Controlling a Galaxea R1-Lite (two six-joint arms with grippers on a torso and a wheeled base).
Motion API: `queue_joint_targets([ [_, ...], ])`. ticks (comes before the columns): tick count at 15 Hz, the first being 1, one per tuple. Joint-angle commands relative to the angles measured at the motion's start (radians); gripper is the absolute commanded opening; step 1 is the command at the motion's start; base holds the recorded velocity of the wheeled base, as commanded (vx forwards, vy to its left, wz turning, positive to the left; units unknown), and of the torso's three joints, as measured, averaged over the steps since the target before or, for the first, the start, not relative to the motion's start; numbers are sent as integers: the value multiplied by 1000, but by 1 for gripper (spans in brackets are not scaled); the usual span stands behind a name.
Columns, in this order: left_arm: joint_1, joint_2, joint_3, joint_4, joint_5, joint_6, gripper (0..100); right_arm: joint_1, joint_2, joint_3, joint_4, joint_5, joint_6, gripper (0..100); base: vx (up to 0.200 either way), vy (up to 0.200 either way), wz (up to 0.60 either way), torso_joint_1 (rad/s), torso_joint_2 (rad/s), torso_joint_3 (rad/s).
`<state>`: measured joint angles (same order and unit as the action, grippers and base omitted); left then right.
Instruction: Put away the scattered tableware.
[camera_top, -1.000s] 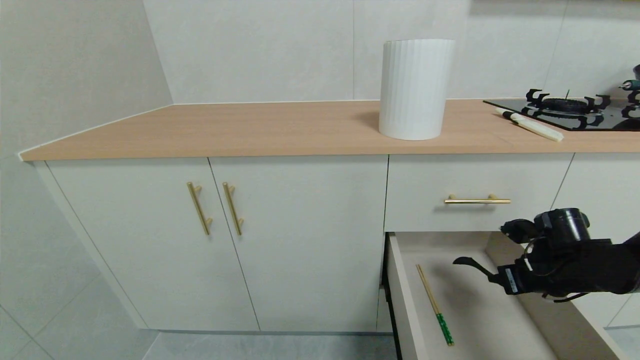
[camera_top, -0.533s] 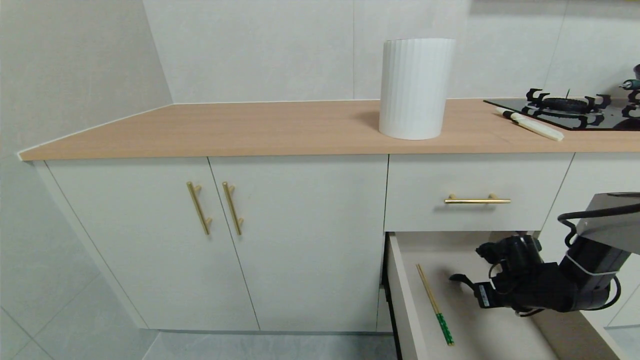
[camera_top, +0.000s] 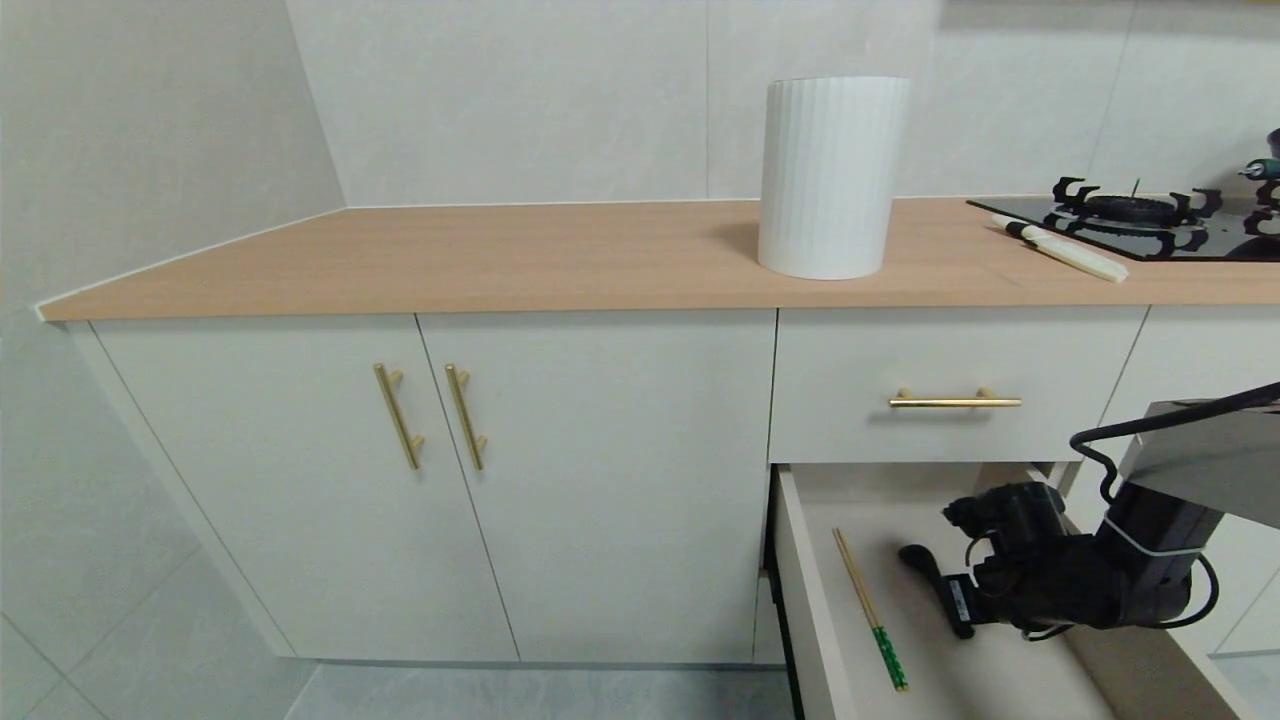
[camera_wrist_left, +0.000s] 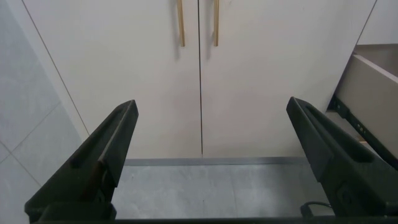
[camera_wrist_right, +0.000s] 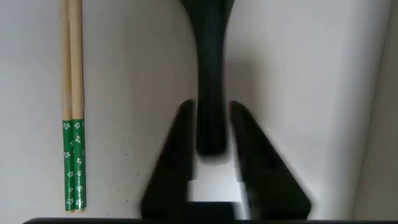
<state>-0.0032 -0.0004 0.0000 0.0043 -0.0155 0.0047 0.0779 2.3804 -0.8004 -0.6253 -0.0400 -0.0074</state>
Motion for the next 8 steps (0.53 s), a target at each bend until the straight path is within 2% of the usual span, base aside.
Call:
queue_joint_targets([
  [1, 0, 0, 0, 0, 0, 0, 100, 0, -1, 0, -1, 0, 6, 100, 0, 0, 0, 0, 0, 0],
  [5, 0, 0, 0, 0, 0, 0, 100, 0, -21, 6, 1, 0, 7, 100, 0, 0, 0, 0, 0, 0],
  [8, 0, 0, 0, 0, 0, 0, 100, 0, -127, 58, 3, 3, 9, 100, 0, 0, 0, 0, 0, 0],
])
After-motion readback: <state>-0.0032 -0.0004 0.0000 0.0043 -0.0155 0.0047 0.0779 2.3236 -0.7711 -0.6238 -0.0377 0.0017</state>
